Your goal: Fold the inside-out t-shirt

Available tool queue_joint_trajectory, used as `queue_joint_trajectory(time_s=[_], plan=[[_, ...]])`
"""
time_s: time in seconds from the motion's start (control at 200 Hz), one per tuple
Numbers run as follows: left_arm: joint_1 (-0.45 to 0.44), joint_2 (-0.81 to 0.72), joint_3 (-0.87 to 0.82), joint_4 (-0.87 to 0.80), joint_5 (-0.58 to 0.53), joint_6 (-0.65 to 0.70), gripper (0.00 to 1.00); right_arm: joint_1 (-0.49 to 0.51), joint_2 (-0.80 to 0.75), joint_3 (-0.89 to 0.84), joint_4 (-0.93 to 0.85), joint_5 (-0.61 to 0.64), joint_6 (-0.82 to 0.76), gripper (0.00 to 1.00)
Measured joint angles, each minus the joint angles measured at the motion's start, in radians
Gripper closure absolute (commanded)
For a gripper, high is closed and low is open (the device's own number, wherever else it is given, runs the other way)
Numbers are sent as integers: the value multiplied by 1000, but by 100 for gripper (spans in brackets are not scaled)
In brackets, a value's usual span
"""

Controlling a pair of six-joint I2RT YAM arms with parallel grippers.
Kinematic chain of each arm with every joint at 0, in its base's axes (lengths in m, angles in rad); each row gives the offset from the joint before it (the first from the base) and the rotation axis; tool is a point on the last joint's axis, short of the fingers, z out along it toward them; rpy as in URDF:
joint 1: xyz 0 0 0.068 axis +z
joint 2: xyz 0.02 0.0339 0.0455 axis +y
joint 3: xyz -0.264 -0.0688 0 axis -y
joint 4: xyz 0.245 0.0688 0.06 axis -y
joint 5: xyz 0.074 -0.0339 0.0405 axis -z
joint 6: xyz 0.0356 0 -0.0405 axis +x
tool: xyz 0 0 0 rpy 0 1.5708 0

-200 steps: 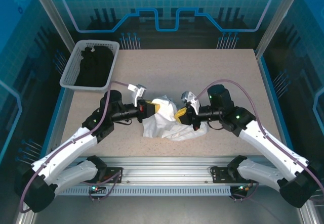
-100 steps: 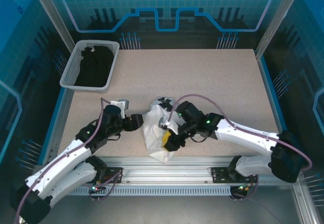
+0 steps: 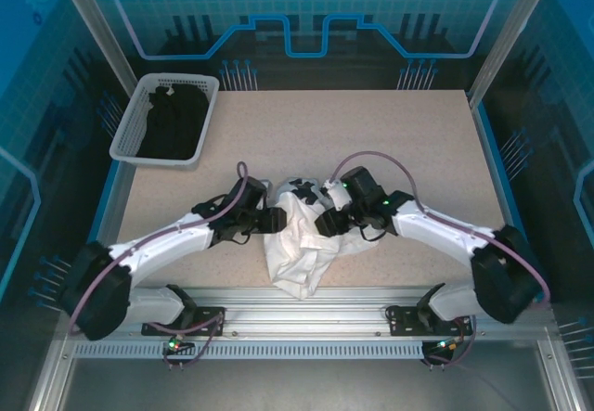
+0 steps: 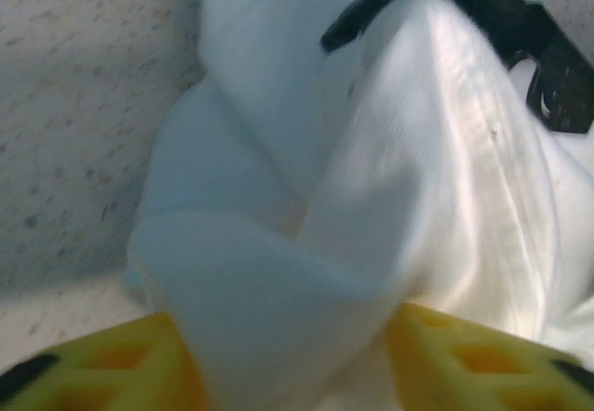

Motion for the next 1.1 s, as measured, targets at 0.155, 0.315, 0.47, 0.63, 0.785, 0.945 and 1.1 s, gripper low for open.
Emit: queue_joint_trajectory(time_s=[0.155, 0.315, 0.47, 0.63, 0.785, 0.945, 1.1], plan=[[96, 90, 107, 86, 73, 2, 100, -83, 57, 86, 40, -21, -2, 100], [193, 94, 361, 188, 169, 2, 100, -236, -69, 253, 92, -7, -40, 100], [187, -1, 491, 345, 275, 4, 100, -244, -290, 363, 152, -2, -109, 100], [140, -246, 251, 378, 346, 27, 45, -185, -536, 185, 174, -30, -151, 51], [116, -434, -81, 188, 246, 44, 19, -92, -626, -110, 49, 3, -156, 40], [116, -376, -126, 13, 81, 45, 16, -100, -468, -136, -45, 145, -90, 37], [57, -66, 64, 45, 51, 54, 16, -236, -218, -24, -38, 210, 8, 37]])
